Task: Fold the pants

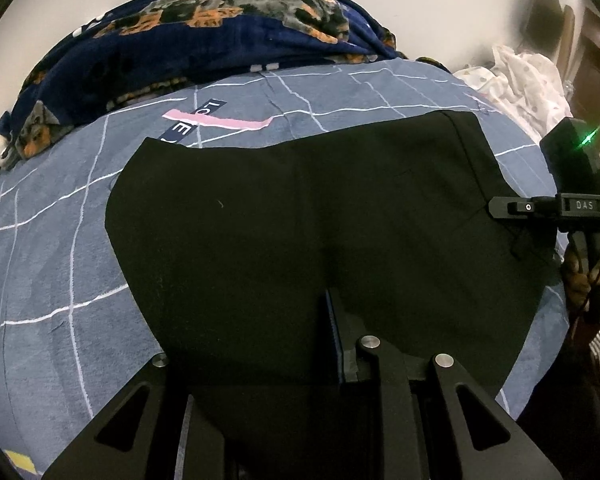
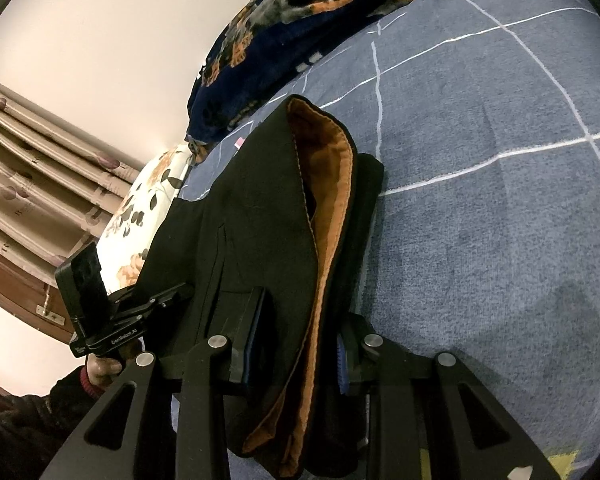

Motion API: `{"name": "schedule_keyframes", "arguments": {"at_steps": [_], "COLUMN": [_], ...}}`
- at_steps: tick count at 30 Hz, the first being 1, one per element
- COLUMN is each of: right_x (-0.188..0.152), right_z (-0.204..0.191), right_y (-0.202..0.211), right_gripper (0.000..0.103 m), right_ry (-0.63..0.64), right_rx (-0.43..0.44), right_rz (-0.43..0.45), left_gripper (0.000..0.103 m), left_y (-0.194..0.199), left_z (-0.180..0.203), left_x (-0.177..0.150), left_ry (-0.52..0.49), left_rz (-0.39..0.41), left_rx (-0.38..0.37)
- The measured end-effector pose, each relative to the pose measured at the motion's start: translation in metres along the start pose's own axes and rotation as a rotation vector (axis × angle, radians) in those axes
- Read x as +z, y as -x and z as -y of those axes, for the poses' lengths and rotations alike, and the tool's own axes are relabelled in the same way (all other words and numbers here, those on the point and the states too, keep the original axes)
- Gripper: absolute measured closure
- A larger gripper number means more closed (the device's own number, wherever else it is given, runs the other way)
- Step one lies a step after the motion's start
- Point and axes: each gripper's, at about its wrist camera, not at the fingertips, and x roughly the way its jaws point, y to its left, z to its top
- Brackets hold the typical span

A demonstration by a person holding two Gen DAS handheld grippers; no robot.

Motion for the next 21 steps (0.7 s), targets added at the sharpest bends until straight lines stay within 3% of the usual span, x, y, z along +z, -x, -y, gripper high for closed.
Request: {"name": "schedule_keyframes", "arguments": {"at_steps": [21], "right_x": [0.0005], "right_z": [-0.0032], "right_y": [-0.0009], "right_gripper": [0.077], "right_ry": [-0.059], "right_rx": [-0.011], "right_rz": [0.007], "left_gripper": [0.081], "left_y": [0.0013], "left_z": [0.0075], "left_x": [-0.0009], "left_ry": [-0.041], "left_rz": [0.019], "left_rx": [0.053]}}
